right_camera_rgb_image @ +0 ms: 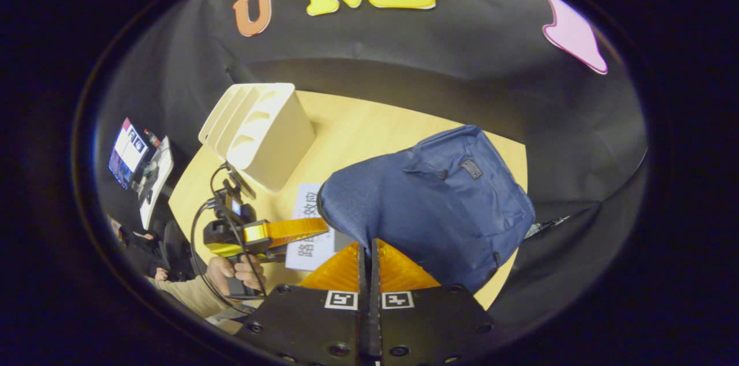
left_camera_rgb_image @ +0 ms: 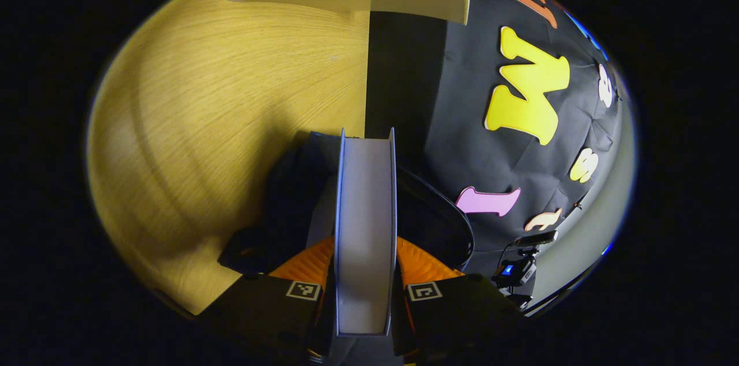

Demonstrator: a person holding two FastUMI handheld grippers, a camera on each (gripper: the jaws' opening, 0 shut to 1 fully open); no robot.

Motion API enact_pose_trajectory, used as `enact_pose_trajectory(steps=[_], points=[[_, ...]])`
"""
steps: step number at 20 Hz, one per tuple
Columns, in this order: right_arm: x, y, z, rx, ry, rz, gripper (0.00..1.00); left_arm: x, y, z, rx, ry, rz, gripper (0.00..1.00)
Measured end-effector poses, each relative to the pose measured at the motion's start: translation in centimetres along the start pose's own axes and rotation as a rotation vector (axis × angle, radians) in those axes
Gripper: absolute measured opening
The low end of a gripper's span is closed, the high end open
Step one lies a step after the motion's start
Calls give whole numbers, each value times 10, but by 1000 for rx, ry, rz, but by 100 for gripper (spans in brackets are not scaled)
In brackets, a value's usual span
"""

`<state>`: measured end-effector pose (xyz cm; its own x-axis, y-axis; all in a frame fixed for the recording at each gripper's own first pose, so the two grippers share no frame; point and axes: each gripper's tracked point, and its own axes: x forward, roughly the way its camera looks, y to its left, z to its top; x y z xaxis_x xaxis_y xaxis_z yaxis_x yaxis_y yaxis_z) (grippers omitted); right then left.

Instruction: Open the schoolbag, grab two books from the bookshelf and put them into the schoolbag.

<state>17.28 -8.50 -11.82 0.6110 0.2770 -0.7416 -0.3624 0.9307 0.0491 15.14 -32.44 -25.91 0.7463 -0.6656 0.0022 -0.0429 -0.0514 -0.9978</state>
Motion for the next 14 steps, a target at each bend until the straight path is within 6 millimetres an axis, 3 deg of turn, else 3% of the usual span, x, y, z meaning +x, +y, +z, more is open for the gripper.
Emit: enact_pose_trajectory(steps=[5, 10, 14], points=[[22, 22, -19, -67, 51, 72, 1, 34, 2, -12, 87, 31, -3, 40], [34, 37, -16, -77, 64, 130, 1, 69, -4, -13, 125, 60, -12, 40], [36, 35, -13, -48, 58, 163, 1, 93, -1, -15, 99, 64, -45, 40]])
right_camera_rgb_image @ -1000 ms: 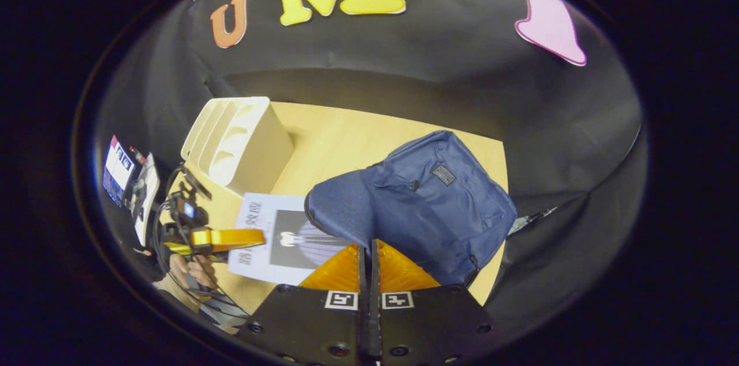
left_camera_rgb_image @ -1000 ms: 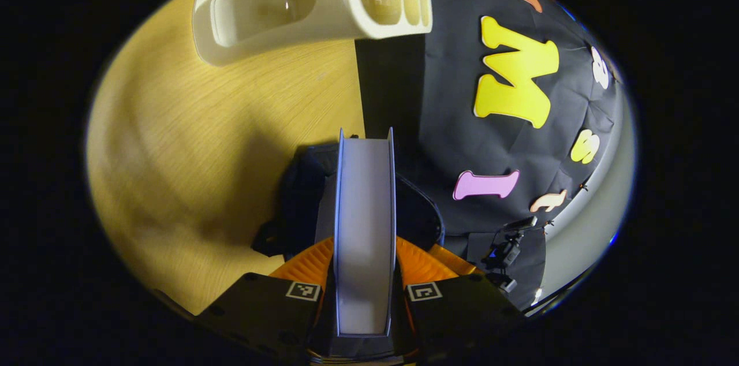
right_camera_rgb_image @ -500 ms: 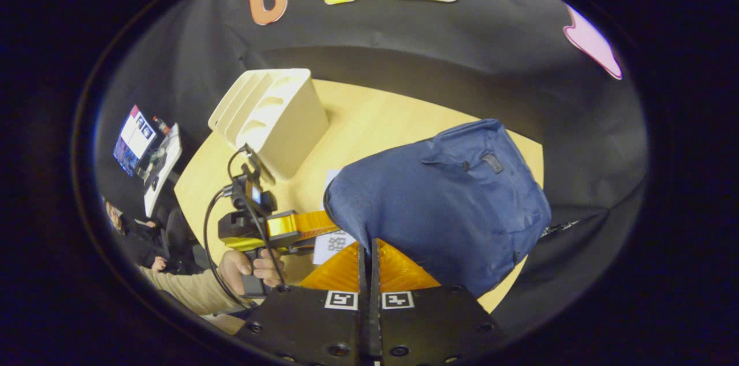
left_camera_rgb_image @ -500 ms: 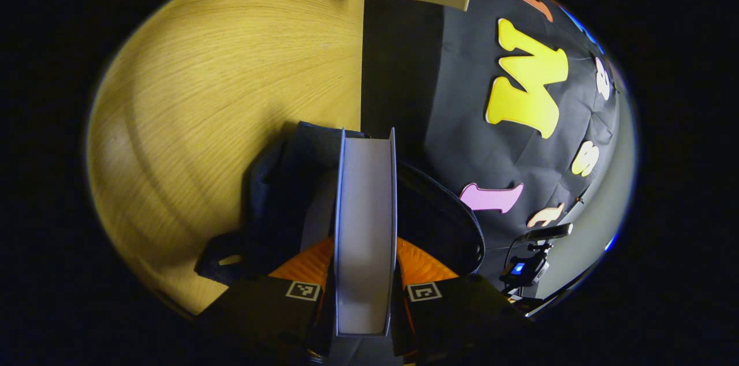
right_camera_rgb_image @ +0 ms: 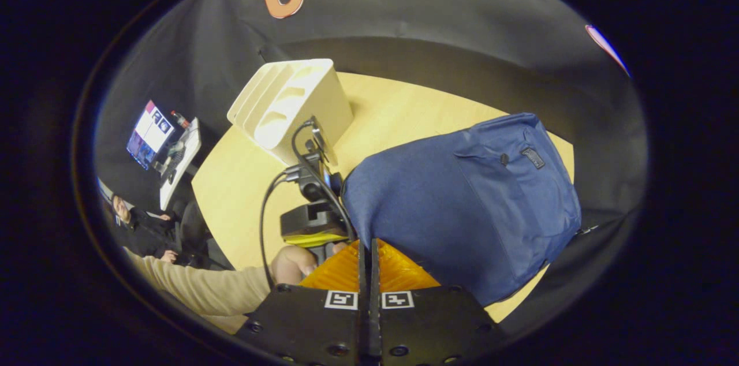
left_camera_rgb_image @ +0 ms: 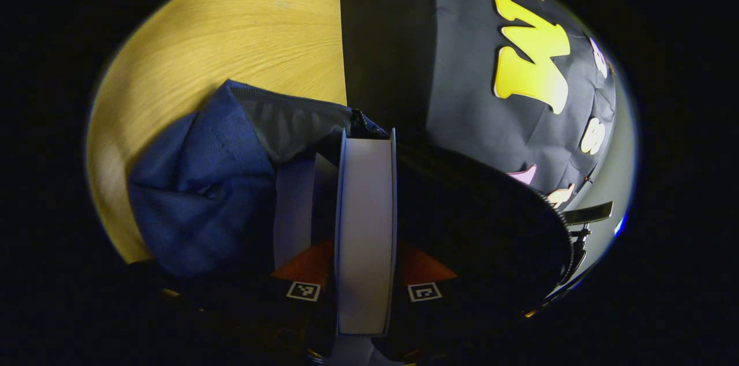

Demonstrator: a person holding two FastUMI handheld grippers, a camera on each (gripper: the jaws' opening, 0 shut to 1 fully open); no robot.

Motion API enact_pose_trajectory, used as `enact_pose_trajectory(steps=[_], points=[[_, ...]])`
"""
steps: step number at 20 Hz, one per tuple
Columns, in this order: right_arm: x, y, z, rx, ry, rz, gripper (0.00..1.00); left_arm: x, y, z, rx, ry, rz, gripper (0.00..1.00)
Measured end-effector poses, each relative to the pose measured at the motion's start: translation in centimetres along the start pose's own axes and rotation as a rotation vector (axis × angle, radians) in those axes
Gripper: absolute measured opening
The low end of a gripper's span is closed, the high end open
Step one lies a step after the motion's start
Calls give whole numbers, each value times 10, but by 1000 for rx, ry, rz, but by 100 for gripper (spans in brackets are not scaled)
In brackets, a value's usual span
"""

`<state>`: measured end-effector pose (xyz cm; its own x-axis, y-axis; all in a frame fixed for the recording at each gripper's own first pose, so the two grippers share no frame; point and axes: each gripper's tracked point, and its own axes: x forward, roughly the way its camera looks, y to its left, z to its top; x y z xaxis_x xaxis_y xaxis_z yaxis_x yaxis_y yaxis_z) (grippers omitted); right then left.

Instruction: Open the schoolbag, grab two books from the bookshelf and put them into the schoolbag.

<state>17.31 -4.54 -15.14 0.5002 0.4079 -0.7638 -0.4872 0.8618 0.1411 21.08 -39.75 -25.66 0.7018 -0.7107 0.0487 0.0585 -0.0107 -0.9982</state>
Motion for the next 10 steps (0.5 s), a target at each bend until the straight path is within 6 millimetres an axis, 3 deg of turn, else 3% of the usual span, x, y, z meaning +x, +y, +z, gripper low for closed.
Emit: enact_pose_trajectory(steps=[4, 5, 6, 10], points=[[2, -10, -5, 92, 15, 22, 1, 16, 0, -1, 25, 4, -4, 40], [2, -12, -6, 115, 15, 28, 1, 19, 0, -1, 23, 7, -6, 48], [1, -13, -5, 135, 10, 35, 1, 21, 0, 0, 18, 2, -7, 40], [-1, -17, -7, 154, 0, 37, 1, 21, -2, -2, 19, 9, -2, 43]])
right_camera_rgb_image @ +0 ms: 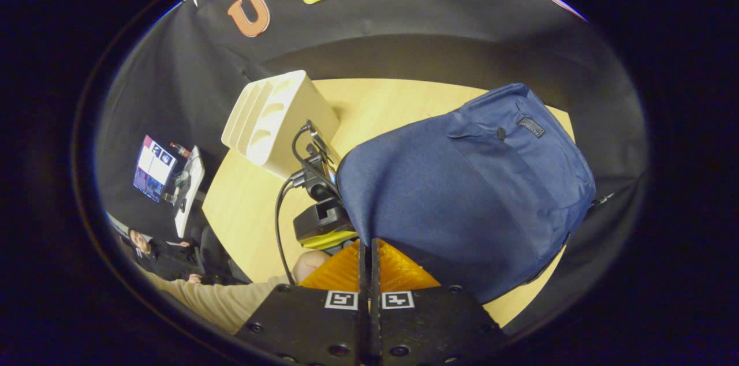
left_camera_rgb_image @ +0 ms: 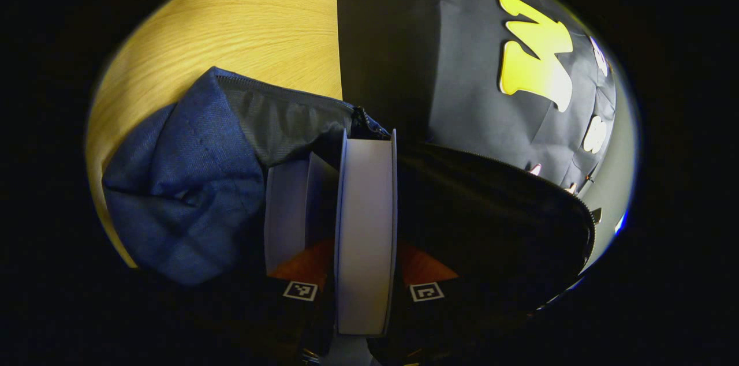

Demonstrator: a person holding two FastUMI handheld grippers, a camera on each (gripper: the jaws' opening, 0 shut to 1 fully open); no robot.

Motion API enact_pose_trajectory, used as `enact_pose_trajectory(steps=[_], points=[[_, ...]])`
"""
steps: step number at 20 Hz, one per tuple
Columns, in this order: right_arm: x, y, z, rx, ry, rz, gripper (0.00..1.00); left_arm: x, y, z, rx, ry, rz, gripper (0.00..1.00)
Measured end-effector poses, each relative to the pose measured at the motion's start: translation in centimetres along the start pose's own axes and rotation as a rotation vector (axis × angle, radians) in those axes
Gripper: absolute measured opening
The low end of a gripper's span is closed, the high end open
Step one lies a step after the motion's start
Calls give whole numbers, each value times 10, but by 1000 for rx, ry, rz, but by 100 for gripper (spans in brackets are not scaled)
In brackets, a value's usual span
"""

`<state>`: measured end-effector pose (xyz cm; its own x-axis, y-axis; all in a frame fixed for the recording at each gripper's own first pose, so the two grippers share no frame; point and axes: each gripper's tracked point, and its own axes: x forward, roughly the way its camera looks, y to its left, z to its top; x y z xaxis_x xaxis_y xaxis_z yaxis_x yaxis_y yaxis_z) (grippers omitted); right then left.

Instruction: Open the schoolbag, grab two books from the bookshelf and put them into the schoolbag.

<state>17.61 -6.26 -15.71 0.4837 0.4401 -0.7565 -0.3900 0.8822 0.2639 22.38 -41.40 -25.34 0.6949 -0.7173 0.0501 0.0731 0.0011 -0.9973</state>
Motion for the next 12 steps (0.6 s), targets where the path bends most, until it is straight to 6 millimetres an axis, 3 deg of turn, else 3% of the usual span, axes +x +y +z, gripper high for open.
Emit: enact_pose_trajectory(steps=[2, 3, 6, 12], points=[[-2, -3, -1, 16, -4, 0, 1, -6, -4, -1, -6, 16, 0, 55], [-3, -3, 2, 45, -12, 12, 1, -9, -7, 0, -3, 19, 6, 47], [-1, -4, 1, 110, -18, 31, 0, -30, -13, 3, 30, 31, 35, 49], [8, -5, -6, 151, -32, 6, 1, -98, -32, 5, 165, 63, 103, 57]])
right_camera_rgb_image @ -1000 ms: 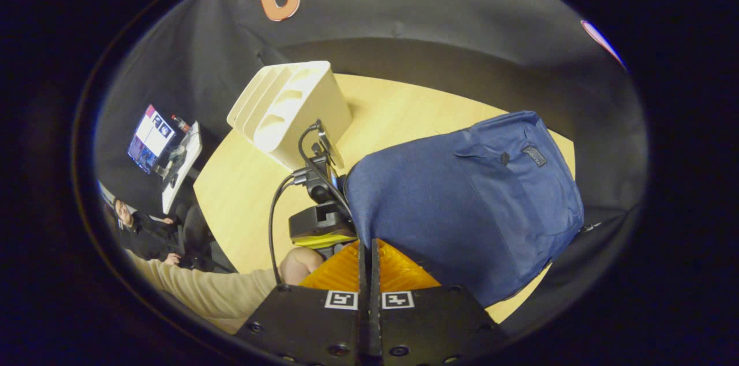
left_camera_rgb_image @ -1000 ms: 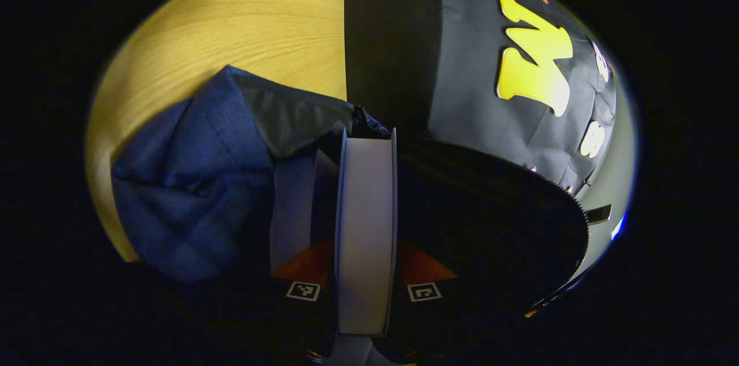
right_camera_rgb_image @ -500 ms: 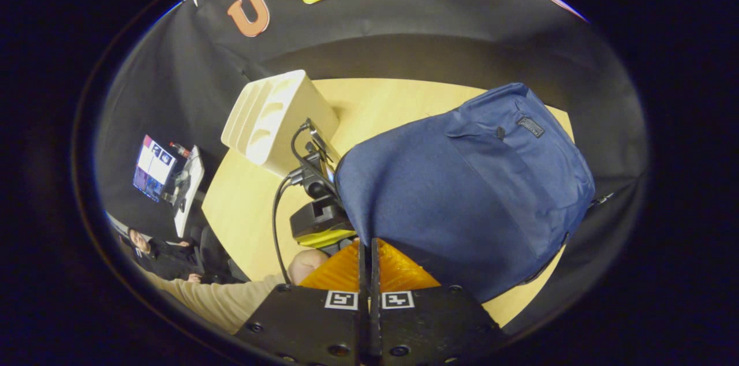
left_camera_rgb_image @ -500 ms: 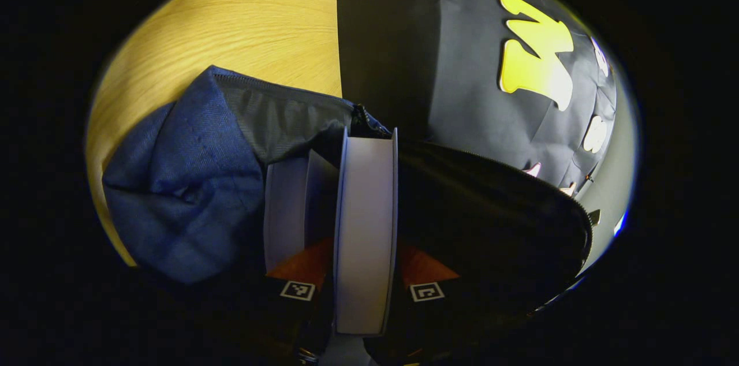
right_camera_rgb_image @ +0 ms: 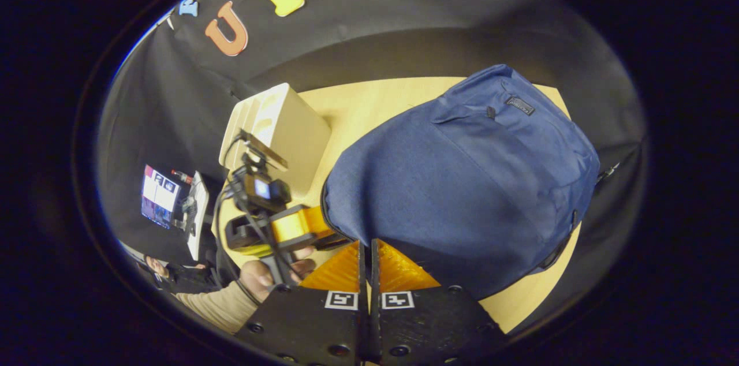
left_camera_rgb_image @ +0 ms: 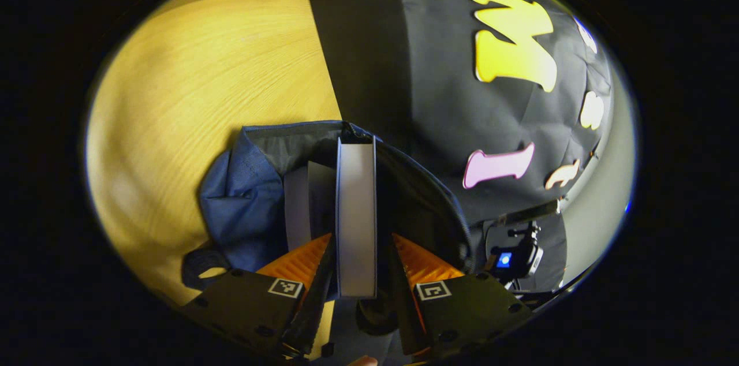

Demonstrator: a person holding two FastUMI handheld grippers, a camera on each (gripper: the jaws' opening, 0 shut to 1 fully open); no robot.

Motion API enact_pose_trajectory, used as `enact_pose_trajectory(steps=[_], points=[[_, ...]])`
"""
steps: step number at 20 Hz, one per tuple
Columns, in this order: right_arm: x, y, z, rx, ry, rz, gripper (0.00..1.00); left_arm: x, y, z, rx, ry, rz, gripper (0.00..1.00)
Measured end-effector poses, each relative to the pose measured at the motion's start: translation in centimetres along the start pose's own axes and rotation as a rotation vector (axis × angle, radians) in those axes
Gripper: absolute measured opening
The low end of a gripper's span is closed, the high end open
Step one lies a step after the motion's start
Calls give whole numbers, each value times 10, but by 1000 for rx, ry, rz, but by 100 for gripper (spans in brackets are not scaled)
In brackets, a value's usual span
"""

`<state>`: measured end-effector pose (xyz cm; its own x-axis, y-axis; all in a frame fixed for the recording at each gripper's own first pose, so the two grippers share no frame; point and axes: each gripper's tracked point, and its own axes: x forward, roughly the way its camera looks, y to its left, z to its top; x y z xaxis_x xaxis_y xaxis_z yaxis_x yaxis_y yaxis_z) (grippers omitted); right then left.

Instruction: Open the schoolbag, grab two books from the bookshelf and put them into the schoolbag.

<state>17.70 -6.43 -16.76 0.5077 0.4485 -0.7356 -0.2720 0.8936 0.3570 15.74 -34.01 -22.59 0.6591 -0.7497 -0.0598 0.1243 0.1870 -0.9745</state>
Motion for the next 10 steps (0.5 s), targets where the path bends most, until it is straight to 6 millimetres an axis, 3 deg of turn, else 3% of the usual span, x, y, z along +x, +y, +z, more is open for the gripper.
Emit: enact_pose_trajectory(steps=[4, 10], points=[[9, -9, -9, 38, 0, -43, 0, -51, -27, 14, 81, -27, 25, 57], [20, -13, -22, 58, -21, -126, 1, -153, -73, 27, 351, -51, 119, 57]])
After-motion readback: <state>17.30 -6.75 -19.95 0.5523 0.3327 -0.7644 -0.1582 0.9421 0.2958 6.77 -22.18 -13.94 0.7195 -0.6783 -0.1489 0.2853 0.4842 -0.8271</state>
